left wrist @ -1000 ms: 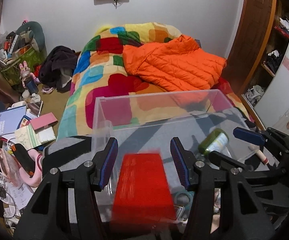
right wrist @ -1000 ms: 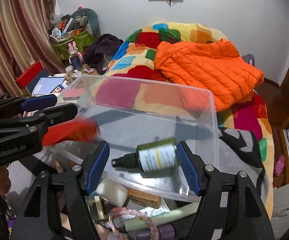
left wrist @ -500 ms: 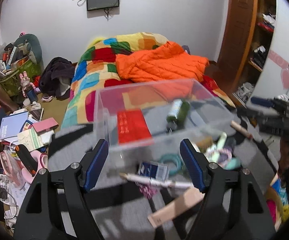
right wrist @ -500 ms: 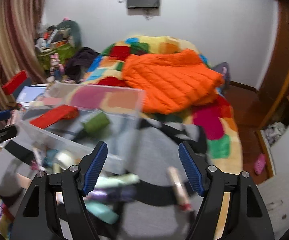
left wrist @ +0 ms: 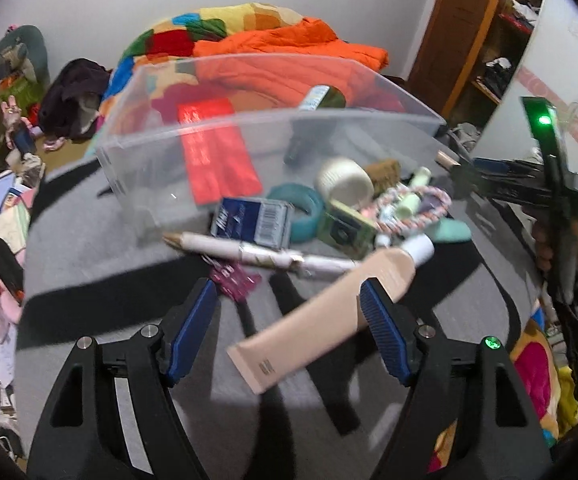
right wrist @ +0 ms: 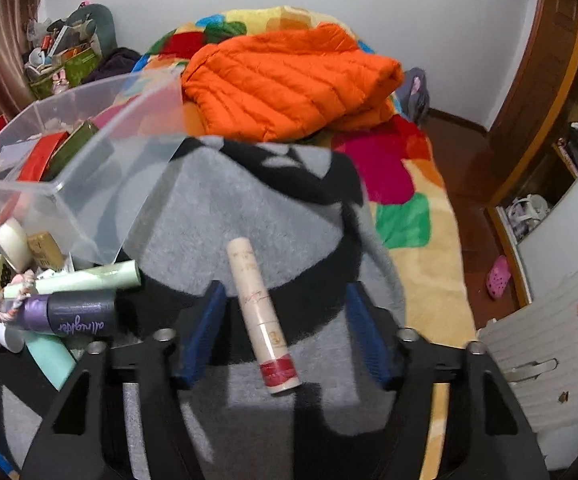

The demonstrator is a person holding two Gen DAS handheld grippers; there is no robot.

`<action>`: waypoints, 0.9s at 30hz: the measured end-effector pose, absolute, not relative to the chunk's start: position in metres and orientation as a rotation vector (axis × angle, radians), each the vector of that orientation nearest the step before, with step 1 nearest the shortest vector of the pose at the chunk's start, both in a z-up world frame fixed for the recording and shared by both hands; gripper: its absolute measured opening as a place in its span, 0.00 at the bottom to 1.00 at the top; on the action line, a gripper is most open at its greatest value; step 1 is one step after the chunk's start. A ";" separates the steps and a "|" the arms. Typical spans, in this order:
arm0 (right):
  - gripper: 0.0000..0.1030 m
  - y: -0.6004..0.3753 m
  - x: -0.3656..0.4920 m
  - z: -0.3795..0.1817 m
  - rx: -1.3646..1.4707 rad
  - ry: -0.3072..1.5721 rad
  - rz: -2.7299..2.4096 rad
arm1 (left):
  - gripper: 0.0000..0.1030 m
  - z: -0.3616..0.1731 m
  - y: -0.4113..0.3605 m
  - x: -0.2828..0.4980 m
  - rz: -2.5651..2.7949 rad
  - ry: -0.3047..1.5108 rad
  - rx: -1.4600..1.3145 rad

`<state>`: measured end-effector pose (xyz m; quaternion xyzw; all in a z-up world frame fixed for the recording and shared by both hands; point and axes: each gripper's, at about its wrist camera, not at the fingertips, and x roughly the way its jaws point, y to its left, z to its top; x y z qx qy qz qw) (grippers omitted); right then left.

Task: Organize objects
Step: 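Grasp the beige squeeze tube with the left gripper while the right grasps the cream tube, then carry both beige tubes with both grippers over the clear box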

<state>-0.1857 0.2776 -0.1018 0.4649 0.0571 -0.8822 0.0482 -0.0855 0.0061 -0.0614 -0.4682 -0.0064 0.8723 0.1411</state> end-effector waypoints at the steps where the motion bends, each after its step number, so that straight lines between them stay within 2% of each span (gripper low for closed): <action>1: 0.40 0.277 -0.186 -0.104 1.420 0.169 -2.678 | 0.72 -0.063 0.008 -0.085 2.514 -0.018 -1.353; 2: 0.37 0.276 -0.185 -0.103 1.406 0.171 -2.676 | 0.69 -0.065 0.009 -0.082 2.510 -0.014 -1.352; 4: 0.20 0.272 -0.184 -0.103 1.400 0.178 -2.661 | 0.60 -0.069 0.010 -0.077 2.495 -0.022 -1.352; 6: 0.13 0.269 -0.181 -0.103 1.399 0.177 -2.653 | 0.50 -0.068 0.008 -0.073 2.488 -0.064 -1.334; 8: 0.13 0.265 -0.174 -0.102 1.390 0.201 -2.663 | 0.34 -0.066 0.005 -0.066 2.471 -0.103 -1.321; 11: 0.13 0.260 -0.158 -0.100 1.377 0.194 -2.657 | 0.25 -0.062 -0.002 -0.054 2.449 -0.158 -1.321; 21: 0.13 0.247 -0.100 -0.094 1.329 0.122 -2.585 | 0.18 -0.052 -0.021 0.003 2.476 -0.100 -1.380; 27: 0.13 0.236 -0.076 -0.096 1.305 0.151 -2.554 | 0.19 -0.051 -0.015 -0.013 2.435 -0.021 -1.422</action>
